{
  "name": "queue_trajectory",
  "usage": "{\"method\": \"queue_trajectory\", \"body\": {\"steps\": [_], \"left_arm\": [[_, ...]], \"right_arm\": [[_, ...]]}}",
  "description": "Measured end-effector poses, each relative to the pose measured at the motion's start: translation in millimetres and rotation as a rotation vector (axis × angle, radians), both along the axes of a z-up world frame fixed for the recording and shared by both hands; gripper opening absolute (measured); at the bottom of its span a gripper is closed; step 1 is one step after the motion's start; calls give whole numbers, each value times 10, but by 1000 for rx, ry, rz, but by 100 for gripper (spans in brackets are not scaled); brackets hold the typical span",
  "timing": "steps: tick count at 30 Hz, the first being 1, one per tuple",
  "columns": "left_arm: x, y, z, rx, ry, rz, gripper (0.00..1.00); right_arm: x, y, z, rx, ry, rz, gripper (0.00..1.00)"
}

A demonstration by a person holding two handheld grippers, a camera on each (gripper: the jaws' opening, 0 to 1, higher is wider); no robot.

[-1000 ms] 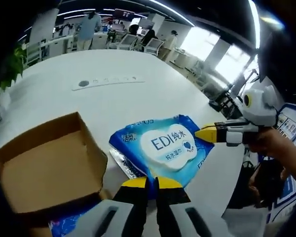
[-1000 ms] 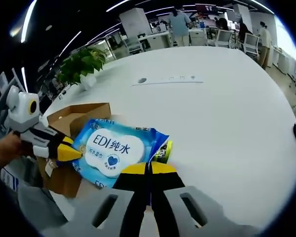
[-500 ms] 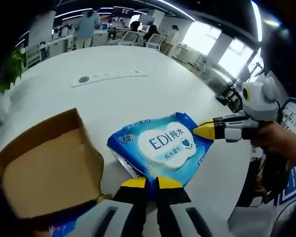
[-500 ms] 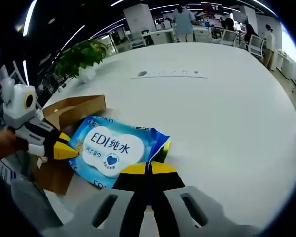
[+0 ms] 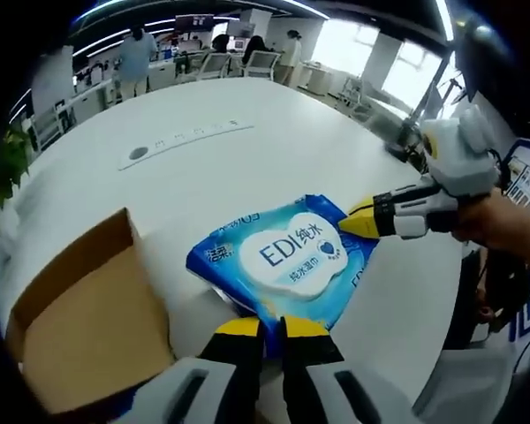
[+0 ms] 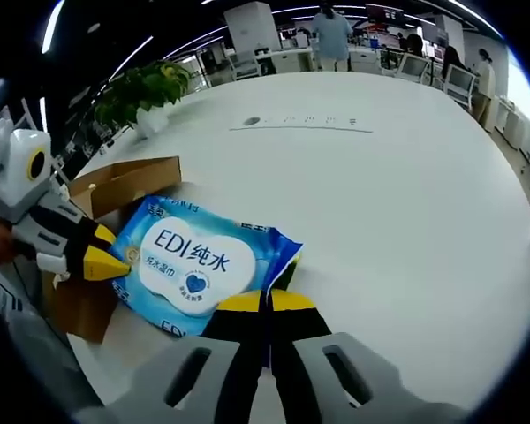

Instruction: Operate the shoe box by opening the lid, removing the specified soft item, and placing it in the target area until the item is outside and the box remains undamaged.

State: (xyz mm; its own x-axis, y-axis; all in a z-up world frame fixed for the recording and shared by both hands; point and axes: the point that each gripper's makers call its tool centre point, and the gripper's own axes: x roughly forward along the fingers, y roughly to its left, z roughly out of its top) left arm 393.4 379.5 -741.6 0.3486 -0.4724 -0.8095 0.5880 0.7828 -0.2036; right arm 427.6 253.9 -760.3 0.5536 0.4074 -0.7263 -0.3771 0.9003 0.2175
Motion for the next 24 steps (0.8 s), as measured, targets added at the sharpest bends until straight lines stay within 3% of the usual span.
{"method": "queue_trajectory", "body": {"steps": [14,19,24], "left_arm": [[-46,-13,15,-11,-9,-2,16],[-92,17,68,-8,-2,-3,22],[-134,63,146,-10,-19,-5,21]], "right_arm": [[-6,-41,-39,-16,-17,-40,0],[-14,-43,-44,-20,-12,-41,0],[-14,-61,-51,-27,-13,-51,0]]}}
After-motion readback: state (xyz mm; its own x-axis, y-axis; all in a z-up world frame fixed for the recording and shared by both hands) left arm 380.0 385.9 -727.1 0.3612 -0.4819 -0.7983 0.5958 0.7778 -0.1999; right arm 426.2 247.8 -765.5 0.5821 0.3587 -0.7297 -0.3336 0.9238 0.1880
